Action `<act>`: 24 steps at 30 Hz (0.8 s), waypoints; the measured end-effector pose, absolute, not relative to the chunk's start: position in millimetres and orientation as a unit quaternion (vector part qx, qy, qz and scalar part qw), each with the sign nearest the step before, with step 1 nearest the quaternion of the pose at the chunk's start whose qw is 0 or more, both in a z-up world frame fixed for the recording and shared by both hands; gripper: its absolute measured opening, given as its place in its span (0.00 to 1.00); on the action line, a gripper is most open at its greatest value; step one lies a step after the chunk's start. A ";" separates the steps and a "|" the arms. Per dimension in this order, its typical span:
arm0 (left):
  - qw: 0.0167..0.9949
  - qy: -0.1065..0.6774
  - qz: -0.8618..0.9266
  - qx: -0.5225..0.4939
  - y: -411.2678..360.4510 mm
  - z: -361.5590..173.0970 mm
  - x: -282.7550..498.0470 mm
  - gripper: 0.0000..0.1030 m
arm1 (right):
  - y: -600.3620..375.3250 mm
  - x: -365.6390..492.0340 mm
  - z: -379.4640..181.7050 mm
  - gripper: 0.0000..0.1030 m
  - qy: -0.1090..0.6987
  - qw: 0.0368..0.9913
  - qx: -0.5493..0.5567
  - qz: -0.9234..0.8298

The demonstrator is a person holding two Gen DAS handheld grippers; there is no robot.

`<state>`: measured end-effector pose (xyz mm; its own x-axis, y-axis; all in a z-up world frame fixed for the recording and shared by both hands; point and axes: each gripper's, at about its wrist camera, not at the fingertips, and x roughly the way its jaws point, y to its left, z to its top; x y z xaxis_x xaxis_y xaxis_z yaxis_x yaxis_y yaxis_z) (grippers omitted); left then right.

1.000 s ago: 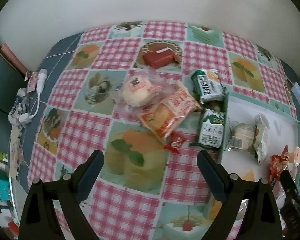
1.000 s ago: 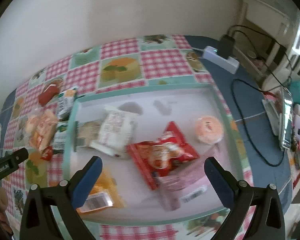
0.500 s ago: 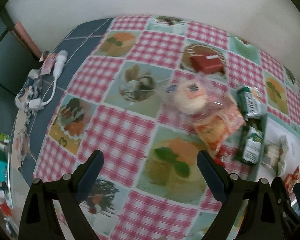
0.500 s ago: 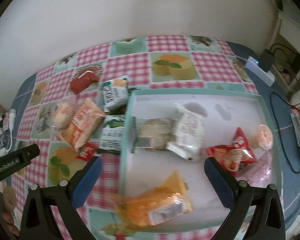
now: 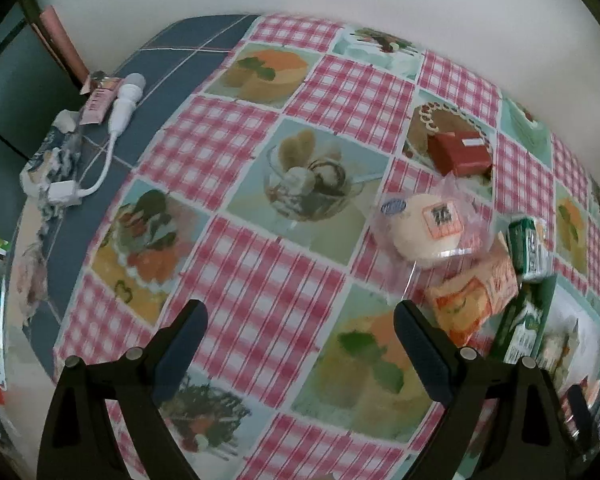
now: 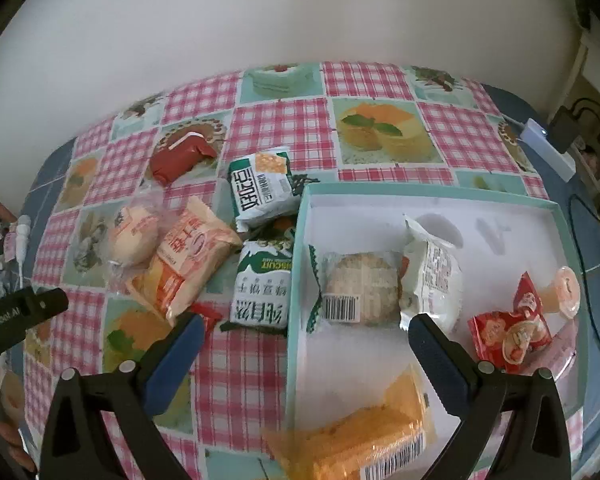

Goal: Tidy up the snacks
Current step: 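Withdraw both grippers from the tray toward the remaining snacks, then grasp the orange bread bag with the left gripper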

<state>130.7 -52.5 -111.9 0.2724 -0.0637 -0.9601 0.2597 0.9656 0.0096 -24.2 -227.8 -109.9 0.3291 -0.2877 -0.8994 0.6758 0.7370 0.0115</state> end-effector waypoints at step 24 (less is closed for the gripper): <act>0.773 0.585 -0.212 0.126 -139.6 -126.8 125.3 0.92 | -276.4 -16.5 -126.5 1.00 0.498 0.767 0.212 -0.345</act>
